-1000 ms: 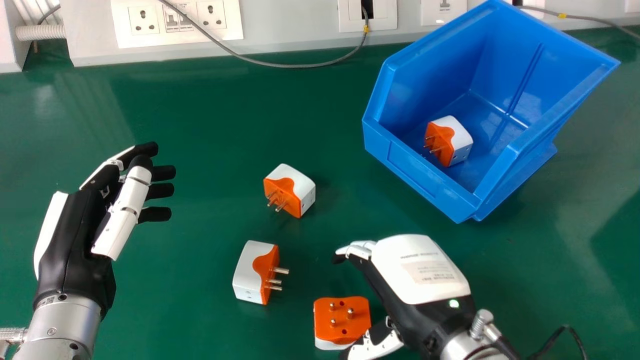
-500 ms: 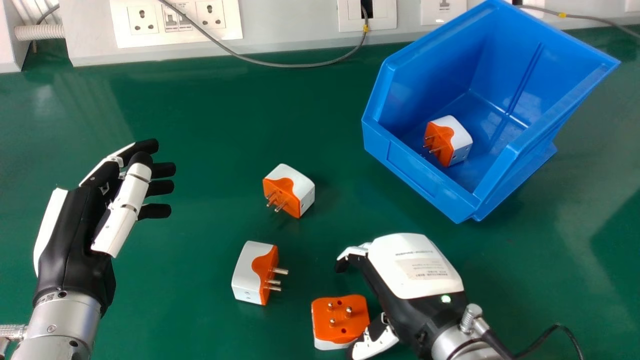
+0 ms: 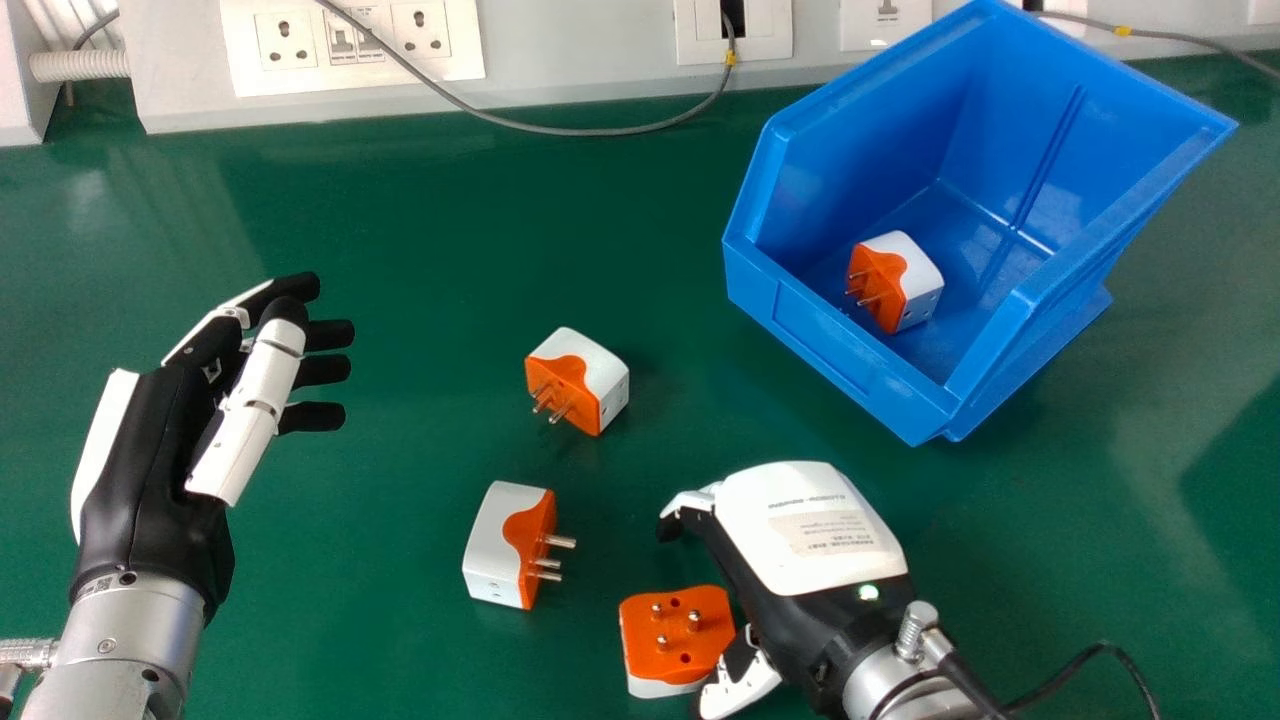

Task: Pick all objects and put in blue box

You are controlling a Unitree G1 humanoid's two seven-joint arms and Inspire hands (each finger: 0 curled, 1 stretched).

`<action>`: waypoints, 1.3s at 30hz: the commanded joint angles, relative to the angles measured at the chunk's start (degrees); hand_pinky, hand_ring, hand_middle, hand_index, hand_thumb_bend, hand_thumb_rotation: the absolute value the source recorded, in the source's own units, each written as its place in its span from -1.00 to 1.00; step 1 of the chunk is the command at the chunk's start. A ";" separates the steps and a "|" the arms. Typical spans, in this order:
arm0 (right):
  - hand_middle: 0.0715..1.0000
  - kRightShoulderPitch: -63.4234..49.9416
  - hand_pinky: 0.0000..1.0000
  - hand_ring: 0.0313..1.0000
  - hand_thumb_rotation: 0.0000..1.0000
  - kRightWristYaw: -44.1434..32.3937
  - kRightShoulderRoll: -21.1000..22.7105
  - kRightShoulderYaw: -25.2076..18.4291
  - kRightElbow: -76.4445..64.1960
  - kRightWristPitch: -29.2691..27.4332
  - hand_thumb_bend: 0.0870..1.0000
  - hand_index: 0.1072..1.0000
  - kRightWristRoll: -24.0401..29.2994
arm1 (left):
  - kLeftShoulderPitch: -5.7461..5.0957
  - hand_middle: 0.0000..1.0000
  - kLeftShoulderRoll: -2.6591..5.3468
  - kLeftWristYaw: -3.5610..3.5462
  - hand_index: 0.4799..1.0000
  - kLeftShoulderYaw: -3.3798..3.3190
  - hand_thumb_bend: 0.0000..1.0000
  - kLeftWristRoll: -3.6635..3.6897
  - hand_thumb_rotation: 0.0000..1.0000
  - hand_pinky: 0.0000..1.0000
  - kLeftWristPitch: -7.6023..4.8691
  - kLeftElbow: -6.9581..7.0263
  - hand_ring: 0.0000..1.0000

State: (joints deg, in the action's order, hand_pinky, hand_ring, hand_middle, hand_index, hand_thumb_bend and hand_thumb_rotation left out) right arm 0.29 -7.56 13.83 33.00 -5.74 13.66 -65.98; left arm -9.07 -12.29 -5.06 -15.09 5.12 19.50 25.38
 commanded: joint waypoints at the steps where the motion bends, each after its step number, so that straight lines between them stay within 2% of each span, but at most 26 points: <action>1: 0.54 0.15 0.26 0.48 -0.73 0.58 -0.15 1.07 -0.62 0.13 0.28 0.37 -1.50 | 0.77 0.46 -0.66 0.05 0.24 -0.46 -0.46 0.02 0.43 0.26 0.02 0.53 0.44; 3: 0.54 0.24 0.26 0.48 -0.77 0.74 0.04 1.51 -0.61 0.01 0.18 0.37 -1.95 | 0.95 0.46 -0.69 0.07 0.24 -0.45 -0.46 -0.02 0.43 0.26 0.12 0.39 0.44; 10: 0.54 -0.18 0.24 0.47 -0.89 0.01 0.89 3.39 -1.66 -0.11 0.09 0.33 -4.79 | 1.18 0.46 -0.61 0.21 0.24 -0.38 -0.46 -0.19 0.43 0.26 0.26 0.17 0.44; 17: 0.53 -0.85 0.21 0.46 -0.83 -0.91 1.11 4.13 -2.72 -0.61 0.01 0.34 -5.04 | 1.61 0.46 -0.69 0.35 0.24 -0.34 -0.46 -0.34 0.43 0.26 1.29 0.74 0.44; 30: 0.52 -1.55 0.17 0.43 -0.77 -3.77 2.04 5.09 -4.73 -1.10 -0.16 0.35 -6.52 | 2.10 0.46 -0.84 0.51 0.24 -0.49 -0.46 -0.56 0.42 0.26 2.05 0.80 0.44; 39: 0.52 -2.04 0.17 0.43 -0.78 -5.36 2.00 5.11 -6.10 -1.30 -0.21 0.35 -6.02 | 2.51 0.46 -1.01 0.48 0.24 -0.62 -0.47 -0.62 0.41 0.26 1.91 0.23 0.44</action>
State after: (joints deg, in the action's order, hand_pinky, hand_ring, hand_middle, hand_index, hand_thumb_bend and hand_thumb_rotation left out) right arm -1.14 -12.28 15.94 37.79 -10.31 13.18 -72.32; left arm -7.29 -12.53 -4.83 -15.07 4.68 21.84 24.96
